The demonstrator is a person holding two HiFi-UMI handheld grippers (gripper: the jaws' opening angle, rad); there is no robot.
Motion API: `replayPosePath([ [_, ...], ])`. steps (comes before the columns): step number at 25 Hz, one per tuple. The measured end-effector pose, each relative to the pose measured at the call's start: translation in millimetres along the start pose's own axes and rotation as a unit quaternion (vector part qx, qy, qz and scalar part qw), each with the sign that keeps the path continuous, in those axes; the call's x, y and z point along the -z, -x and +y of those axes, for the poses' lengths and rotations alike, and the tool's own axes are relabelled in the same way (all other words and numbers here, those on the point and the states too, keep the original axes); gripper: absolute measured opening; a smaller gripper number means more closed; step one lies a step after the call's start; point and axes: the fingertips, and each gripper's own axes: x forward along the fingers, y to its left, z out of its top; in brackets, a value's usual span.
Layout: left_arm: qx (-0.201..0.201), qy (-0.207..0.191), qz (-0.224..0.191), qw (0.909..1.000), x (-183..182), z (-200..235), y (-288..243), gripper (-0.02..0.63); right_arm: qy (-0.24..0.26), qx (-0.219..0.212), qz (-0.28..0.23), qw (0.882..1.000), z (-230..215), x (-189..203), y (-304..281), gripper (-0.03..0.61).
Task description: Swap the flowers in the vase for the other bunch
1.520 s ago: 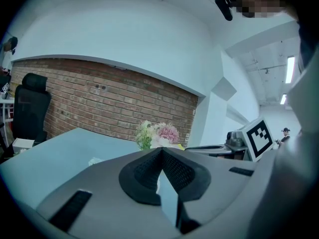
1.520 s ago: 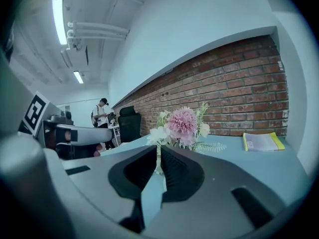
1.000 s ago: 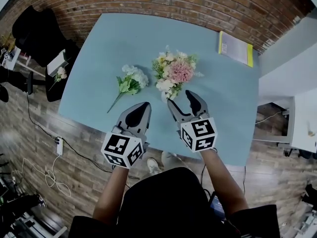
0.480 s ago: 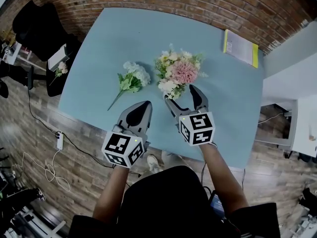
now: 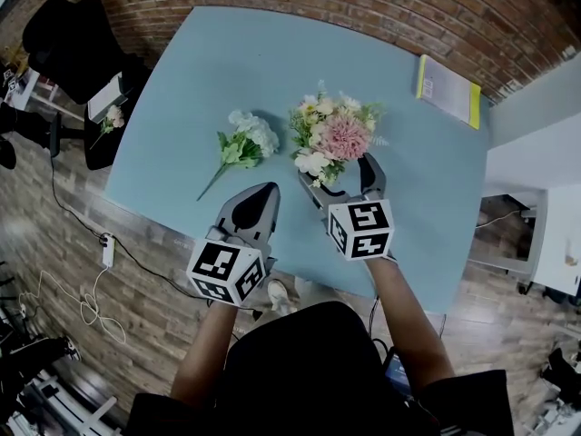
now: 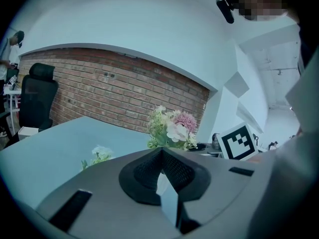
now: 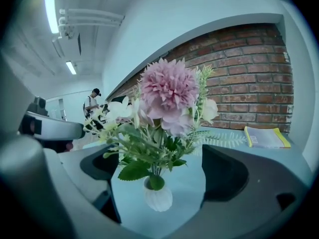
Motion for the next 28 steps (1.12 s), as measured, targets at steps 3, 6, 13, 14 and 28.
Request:
replayPosePath([
  [3, -0.004, 0.001, -0.002, 1.0000, -1.9, 2.1, -0.6, 0.003, -0.001, -0.001, -0.003, 1.000, -0.3, -4.1, -5.8, 0.492],
  [6, -0.005, 0.000, -0.001, 1.0000, -2.3, 4.6, 0.0, 0.003, 0.001, -0.001, -0.005, 1.000, 0.2, -7.1, -12.0, 0.491],
  [13, -0.008, 0.006, 0.001, 1.0000, -0.6, 13.6, -2.2, 0.003, 0.004, 0.006, -0.007, 1.000, -2.0, -12.5, -19.1, 0.489],
  [14, -0.007, 0.006, 0.002, 1.0000, -0.3, 13.3, -3.2, 0.003, 0.006, 0.007, -0.008, 1.000, -2.9, -13.3, -19.1, 0.489],
  [28, -0.001, 0.011, -0.002, 0.9999, -1.2, 19.5, 0.1, 0.003, 0.024, 0.028, -0.005, 0.999, -3.8, -14.9, -17.7, 0.402],
])
